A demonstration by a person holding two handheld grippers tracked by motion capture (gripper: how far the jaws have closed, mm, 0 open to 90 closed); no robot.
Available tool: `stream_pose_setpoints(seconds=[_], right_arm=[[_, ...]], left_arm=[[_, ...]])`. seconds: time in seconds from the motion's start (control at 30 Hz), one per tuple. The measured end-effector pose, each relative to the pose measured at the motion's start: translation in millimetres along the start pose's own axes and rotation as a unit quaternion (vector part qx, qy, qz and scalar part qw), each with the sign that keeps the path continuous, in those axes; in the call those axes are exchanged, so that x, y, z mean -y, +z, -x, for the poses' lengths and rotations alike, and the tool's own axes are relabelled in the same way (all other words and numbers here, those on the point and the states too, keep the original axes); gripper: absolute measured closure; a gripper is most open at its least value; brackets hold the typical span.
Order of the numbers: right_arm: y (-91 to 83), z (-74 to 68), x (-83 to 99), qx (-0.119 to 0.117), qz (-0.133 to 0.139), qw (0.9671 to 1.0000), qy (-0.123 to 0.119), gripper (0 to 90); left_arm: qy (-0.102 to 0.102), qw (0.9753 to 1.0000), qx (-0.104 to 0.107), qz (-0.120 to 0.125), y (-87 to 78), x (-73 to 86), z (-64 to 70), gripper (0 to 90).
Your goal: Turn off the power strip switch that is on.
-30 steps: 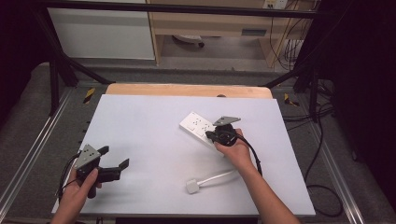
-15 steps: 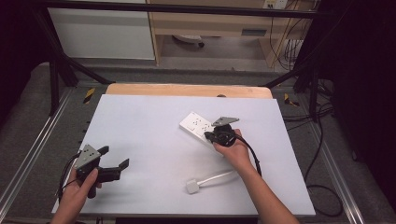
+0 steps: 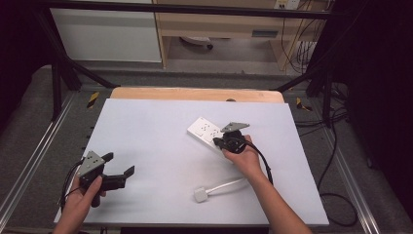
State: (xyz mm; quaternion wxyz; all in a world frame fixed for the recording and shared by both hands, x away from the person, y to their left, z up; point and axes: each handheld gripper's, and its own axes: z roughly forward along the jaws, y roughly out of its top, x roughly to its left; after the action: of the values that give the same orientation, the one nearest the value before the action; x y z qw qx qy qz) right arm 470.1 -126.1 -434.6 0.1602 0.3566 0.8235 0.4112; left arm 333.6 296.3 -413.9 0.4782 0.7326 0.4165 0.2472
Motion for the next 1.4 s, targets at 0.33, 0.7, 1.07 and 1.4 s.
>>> stream_pose_setpoints(seconds=[0.33, 0.7, 1.07, 1.4], right_arm=[[0.1, 0.2, -0.1, -0.001, 0.0, 1.0, 0.002, 90.0], [0.6, 0.5, 0.4, -0.001, 0.0, 1.0, 0.003, 90.0], [5.7, -2.9, 0.5, -0.009, 0.001, 1.0, 0.003, 90.0], [4.3, -2.2, 0.9, -0.006, -0.001, 1.0, 0.002, 90.0]], left_arm=[[0.0, 1.0, 0.0, -0.001, 0.1, 0.1, 0.2, 5.2], [0.0, 1.0, 0.001, -0.001, 0.2, 0.1, 0.4, 5.2], [0.001, 1.0, 0.001, -0.001, 0.0, 0.2, 0.0, 5.2], [0.0, 1.0, 0.001, -0.001, 0.0, 0.2, 0.1, 5.2]])
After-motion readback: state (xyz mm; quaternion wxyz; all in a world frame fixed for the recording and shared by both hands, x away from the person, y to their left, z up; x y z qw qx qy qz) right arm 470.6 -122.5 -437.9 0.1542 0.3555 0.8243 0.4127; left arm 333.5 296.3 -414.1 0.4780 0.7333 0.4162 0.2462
